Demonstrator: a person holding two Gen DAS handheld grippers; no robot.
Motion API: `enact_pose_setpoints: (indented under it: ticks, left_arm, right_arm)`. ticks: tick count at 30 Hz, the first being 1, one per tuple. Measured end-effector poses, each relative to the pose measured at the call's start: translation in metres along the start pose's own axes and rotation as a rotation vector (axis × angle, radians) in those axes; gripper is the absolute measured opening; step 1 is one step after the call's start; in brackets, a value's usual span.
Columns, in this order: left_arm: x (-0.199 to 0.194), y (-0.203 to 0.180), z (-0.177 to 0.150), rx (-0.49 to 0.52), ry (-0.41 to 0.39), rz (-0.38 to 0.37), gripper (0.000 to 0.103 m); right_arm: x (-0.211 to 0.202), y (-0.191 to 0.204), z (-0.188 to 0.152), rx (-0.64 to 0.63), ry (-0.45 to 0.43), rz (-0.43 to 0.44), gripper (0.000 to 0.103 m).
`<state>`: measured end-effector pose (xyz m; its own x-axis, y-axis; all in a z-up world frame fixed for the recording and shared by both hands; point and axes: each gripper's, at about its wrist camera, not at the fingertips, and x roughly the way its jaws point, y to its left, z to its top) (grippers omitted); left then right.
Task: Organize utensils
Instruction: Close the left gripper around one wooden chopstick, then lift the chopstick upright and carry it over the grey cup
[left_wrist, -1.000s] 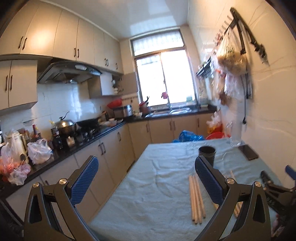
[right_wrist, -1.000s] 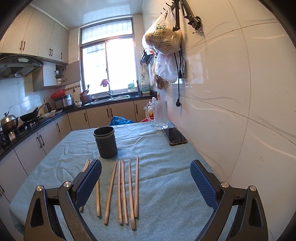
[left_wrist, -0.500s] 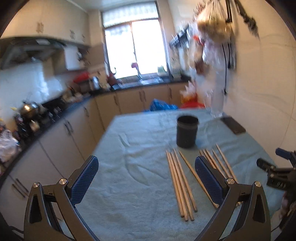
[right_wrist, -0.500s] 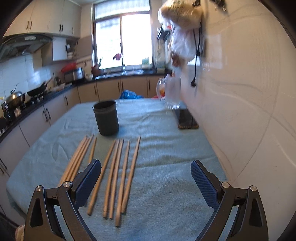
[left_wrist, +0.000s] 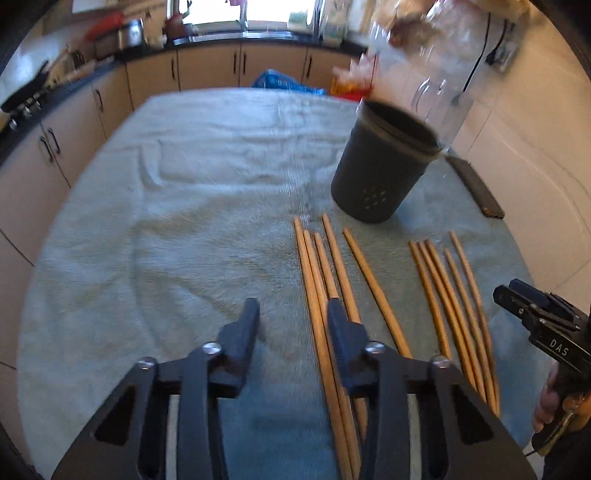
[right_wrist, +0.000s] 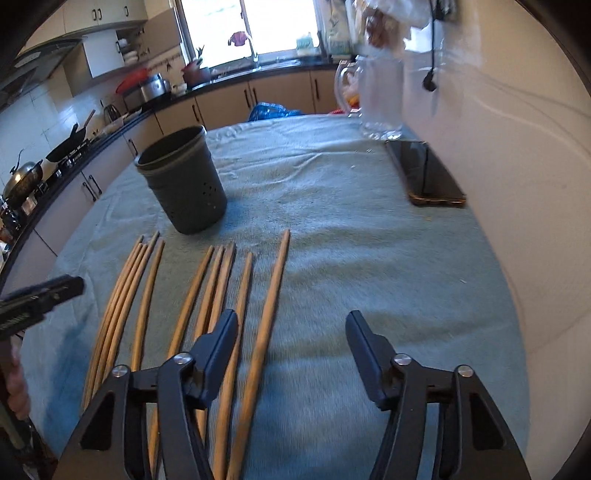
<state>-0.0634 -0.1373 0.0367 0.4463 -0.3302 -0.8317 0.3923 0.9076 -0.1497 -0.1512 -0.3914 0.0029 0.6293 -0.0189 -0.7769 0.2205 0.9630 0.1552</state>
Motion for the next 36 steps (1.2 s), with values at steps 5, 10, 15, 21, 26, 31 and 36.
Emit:
enact_pose_setpoints:
  ticks: [5, 10, 15, 21, 26, 31, 36]
  left_arm:
    - [0.027, -0.001, 0.007, 0.007, 0.043, -0.012, 0.021]
    - [0.030, -0.005, 0.007, 0.042, 0.033, 0.011, 0.018]
    - [0.030, -0.008, 0.014, 0.076, 0.051, 0.056, 0.010]
    - [0.027, 0.007, 0.015, 0.034, 0.123, 0.031, 0.008]
    - [0.024, 0.020, 0.022, 0.001, 0.148, 0.021, 0.019]
    - [0.040, 0.020, 0.042, -0.002, 0.166, 0.025, 0.025]
    - [0.047, 0.006, 0.050, 0.045, 0.186, 0.046, 0.026]
  right_arm:
    - [0.021, 0.007, 0.014, -0.021, 0.025, -0.007, 0.059]
    - [0.034, 0.013, 0.016, -0.044, 0.049, -0.018, 0.054]
    - [0.041, 0.011, 0.017, -0.044, 0.065, -0.044, 0.044]
    - [0.040, 0.001, 0.023, -0.018, 0.124, -0.005, 0.011]
    - [0.043, -0.004, 0.030, -0.011, 0.164, -0.010, 0.012]
    - [0.053, 0.001, 0.045, -0.022, 0.231, -0.040, 0.015]
    - [0.067, 0.009, 0.059, -0.079, 0.292, -0.091, 0.015]
